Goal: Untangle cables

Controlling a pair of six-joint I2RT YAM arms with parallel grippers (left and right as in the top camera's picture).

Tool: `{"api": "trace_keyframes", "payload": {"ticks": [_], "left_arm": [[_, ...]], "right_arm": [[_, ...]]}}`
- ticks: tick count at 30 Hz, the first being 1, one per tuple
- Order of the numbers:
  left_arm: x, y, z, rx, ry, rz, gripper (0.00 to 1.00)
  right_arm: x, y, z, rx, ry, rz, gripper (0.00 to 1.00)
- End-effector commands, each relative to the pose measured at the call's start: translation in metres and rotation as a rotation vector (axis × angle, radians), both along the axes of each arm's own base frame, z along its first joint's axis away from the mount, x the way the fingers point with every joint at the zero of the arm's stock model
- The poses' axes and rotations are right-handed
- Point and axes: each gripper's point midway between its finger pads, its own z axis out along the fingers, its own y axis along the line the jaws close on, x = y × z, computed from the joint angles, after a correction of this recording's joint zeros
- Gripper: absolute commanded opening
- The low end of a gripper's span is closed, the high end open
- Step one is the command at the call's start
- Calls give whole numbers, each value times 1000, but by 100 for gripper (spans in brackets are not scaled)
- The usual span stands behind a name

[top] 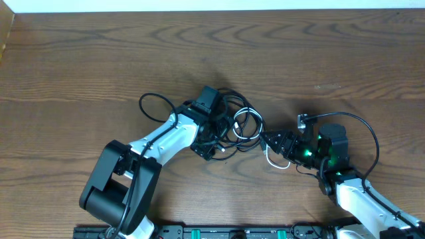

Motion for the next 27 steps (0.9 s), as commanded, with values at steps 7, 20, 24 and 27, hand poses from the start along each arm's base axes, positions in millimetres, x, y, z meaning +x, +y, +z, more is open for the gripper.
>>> {"api": "trace_keyframes", "payload": {"ticks": [7,20,24,27], "left_arm": [[-2,18,-25,90,37,42,94],[17,18,-23,91,-18,135,99],[18,22,-24,115,-28,142,99],[18,24,-28,126,-23,143,99]], "right_arm": [[2,0,5,-1,-22,6,73],[2,0,4,-10,-31,15,74],[1,0,4,-11,-28,15,75],[1,0,3,-11,-28,15,75]]}}
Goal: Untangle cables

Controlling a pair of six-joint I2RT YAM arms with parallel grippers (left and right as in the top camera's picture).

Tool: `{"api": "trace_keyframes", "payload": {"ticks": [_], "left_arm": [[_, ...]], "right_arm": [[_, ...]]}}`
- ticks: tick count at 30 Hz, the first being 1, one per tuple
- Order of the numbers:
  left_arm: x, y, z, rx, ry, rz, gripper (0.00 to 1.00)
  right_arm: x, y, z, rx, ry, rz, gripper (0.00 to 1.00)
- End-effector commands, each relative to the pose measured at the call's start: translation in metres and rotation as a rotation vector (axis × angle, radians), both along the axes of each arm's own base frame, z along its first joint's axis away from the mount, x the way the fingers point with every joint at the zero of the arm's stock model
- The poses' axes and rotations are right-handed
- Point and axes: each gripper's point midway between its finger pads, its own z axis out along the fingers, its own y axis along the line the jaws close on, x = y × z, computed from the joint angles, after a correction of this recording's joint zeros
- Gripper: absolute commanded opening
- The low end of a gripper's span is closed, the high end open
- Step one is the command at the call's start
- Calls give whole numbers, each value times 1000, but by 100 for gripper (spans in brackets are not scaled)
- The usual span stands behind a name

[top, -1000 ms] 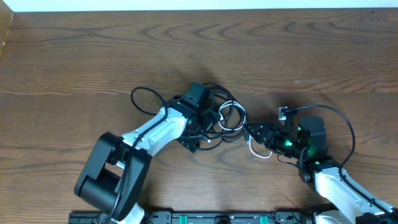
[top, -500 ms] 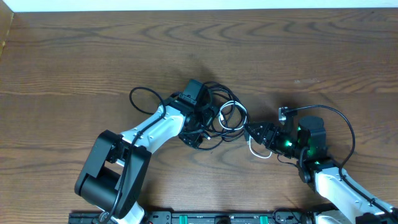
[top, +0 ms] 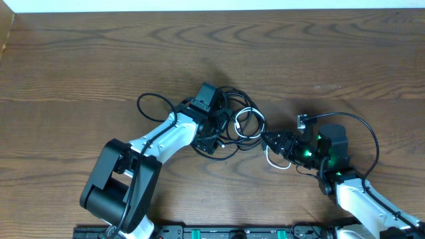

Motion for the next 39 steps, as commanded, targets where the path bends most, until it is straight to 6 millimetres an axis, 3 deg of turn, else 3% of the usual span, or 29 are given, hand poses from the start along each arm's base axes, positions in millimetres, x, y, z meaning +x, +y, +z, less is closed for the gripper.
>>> {"api": "trace_keyframes", "payload": {"ticks": [1,4,7,8,10,12,14,32,34,39], "left_arm": [[-5,23,-32,126,35,25,99],[-11,22,-44,130,71,-1,93],[-24,16,-59,110,126,-64,55],[-27,14,-62,102,137,-89,48],[-32,10,-64,88,140,-148,45],[-35,6,-62,74,128,-211,31],[-39,7,-63,74,147,-218,9],[-42,26,-62,149,158,-227,7],[-44,41,-60,223,162,-212,8],[-50,108,-35,472,193,-145,8]], "right_arm": [[2,0,5,-4,-29,10,75],[2,0,5,-4,-29,10,75],[2,0,5,-4,-29,10,75],[2,0,5,-4,-28,10,75],[2,0,4,-5,-25,10,75],[1,0,3,-6,-18,10,76],[1,0,2,-11,-21,14,77],[-9,-2,-9,-30,40,25,77],[-9,-2,-9,-30,40,25,77],[-10,-2,-10,-31,46,26,77]]}}
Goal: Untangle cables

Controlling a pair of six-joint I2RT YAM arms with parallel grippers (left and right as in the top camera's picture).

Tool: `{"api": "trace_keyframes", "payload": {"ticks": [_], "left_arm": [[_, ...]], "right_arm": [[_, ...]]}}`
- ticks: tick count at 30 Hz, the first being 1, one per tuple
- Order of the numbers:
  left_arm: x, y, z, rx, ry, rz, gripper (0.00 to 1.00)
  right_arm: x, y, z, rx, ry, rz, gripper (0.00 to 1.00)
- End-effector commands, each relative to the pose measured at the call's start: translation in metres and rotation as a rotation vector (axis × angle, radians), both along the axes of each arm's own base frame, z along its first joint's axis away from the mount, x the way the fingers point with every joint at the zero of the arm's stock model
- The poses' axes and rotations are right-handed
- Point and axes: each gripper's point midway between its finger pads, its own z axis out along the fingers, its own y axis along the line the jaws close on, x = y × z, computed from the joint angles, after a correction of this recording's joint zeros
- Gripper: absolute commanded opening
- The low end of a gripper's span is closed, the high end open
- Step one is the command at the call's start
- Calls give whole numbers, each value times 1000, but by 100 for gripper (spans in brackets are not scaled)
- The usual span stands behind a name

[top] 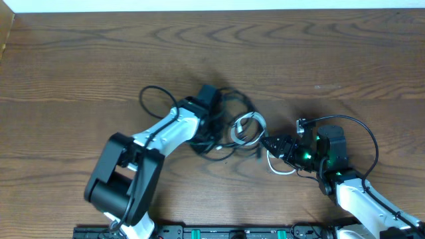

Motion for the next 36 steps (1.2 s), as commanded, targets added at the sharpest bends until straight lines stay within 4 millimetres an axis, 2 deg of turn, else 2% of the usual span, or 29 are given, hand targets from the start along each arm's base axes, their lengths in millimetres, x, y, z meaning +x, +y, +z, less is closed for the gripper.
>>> {"api": "trace_keyframes", "payload": {"ticks": [1,3,5,6,8,9,14,18,23,25,28,32,36], "left_arm": [[-12,86,-12,346,7,13,8],[-8,98,3,353,-21,-2,8],[-3,96,13,309,-57,-34,9],[-2,94,19,285,-75,-46,27],[3,91,34,258,-126,-60,86],[4,90,41,247,-151,-55,95],[11,82,82,168,-284,-6,96],[8,73,97,87,-293,107,96],[-25,63,84,26,-81,249,97],[-35,49,80,-39,16,296,98],[-42,34,75,-85,83,305,97],[-51,28,62,-43,152,343,97],[-74,33,51,64,304,553,97]], "right_arm": [[2,0,4,-1,-22,12,77],[2,0,4,-5,-23,9,77],[3,-1,3,-10,-24,3,78],[4,-2,3,-16,-25,-3,78],[5,-3,2,-22,-26,-10,78],[5,-3,2,-21,-26,-10,78],[4,-3,2,-19,-24,-7,77],[5,-3,2,-22,-25,-10,78],[4,-3,2,-28,-35,-1,80],[3,-3,1,-40,-44,11,86],[1,-4,-2,-51,-40,18,99],[-1,-5,-5,-59,-27,20,99],[-4,-5,-8,-62,-7,21,99]]}}
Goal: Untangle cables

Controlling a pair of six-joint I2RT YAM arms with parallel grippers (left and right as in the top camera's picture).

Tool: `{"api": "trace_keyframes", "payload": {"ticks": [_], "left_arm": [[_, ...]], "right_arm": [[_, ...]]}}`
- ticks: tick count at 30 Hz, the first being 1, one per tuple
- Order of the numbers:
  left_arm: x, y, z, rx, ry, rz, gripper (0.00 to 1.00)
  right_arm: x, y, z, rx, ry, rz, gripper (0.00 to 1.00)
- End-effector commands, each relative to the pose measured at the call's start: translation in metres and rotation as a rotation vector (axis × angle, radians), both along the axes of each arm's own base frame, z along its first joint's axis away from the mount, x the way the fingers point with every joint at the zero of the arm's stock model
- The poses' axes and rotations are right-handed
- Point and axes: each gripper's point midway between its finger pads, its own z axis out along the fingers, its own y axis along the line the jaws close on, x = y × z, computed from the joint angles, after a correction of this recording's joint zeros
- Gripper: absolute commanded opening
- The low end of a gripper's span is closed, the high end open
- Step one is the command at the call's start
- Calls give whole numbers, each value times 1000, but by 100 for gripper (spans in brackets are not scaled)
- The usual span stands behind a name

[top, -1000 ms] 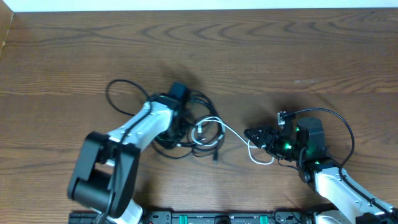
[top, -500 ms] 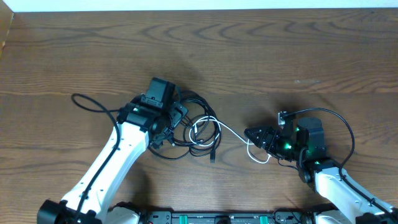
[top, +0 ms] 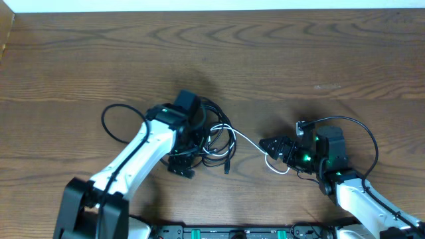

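A tangle of black cables (top: pixel 214 135) lies left of the table's middle. A white cable (top: pixel 247 141) comes out of it and runs stretched to the right. My left gripper (top: pixel 181 166) points toward the front edge at the tangle's left side and looks shut on black cable; its fingertips are hard to make out. My right gripper (top: pixel 269 145) is shut on the white cable's right part. A short white loop (top: pixel 279 167) hangs past the gripper toward the front. Another black loop (top: pixel 114 124) sticks out left of the left arm.
Dark wooden table (top: pixel 299 53) all around. The right arm's own black wire (top: pixel 368 133) arcs behind its wrist. A black rail (top: pixel 232 232) runs along the front edge between the arm bases.
My left gripper has moved left and toward the front, and the black tangle came with it. The white cable, then coiled by the tangle, now runs out in a line to the right gripper.
At first both grippers were close together at the tangle, white coils bunched between them. The left gripper stayed there while the right one held the white end. Then the left arm shifted, and now the tangle sits further left with the white cable drawn out.
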Motion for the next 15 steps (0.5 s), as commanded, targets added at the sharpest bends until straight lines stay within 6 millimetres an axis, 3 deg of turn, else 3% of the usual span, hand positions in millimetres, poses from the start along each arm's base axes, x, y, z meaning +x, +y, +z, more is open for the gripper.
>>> {"api": "trace_keyframes", "payload": {"ticks": [1,4,9,15], "left_arm": [[-16,4,-9,81,136,222,97],[-18,12,-16,144,157,334,97],[3,7,-26,123,56,357,98],[-5,9,-39,141,53,340,97]], "right_arm": [[1,-2,1,-13,-10,3,99],[-4,-3,-4,-19,21,3,99],[-7,-3,-7,-42,14,29,99],[-7,-4,-7,-44,13,27,99]]}}
